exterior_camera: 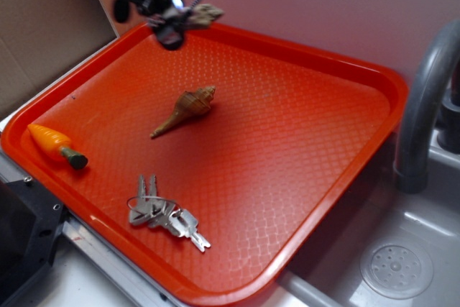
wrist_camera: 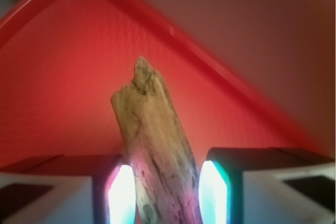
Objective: Grab the wood chip.
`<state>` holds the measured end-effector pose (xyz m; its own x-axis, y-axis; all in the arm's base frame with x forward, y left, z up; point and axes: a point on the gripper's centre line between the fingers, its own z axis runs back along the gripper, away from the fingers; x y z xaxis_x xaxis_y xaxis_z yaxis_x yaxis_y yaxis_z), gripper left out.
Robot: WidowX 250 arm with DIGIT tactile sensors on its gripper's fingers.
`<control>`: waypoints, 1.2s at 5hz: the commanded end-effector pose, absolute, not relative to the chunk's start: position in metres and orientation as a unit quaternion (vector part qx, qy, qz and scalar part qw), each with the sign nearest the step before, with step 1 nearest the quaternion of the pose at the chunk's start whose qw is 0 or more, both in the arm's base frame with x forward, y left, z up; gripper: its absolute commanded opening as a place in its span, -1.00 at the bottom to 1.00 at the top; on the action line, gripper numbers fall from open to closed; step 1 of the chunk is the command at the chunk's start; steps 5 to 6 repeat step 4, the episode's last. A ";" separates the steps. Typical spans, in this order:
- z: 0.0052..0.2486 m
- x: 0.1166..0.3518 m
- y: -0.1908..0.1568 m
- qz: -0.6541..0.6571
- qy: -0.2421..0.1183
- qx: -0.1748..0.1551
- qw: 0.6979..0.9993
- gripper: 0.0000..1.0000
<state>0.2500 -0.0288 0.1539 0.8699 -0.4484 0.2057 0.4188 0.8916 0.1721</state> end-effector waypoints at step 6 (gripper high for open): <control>0.212 0.232 -0.065 0.042 -0.031 0.108 0.993 -1.00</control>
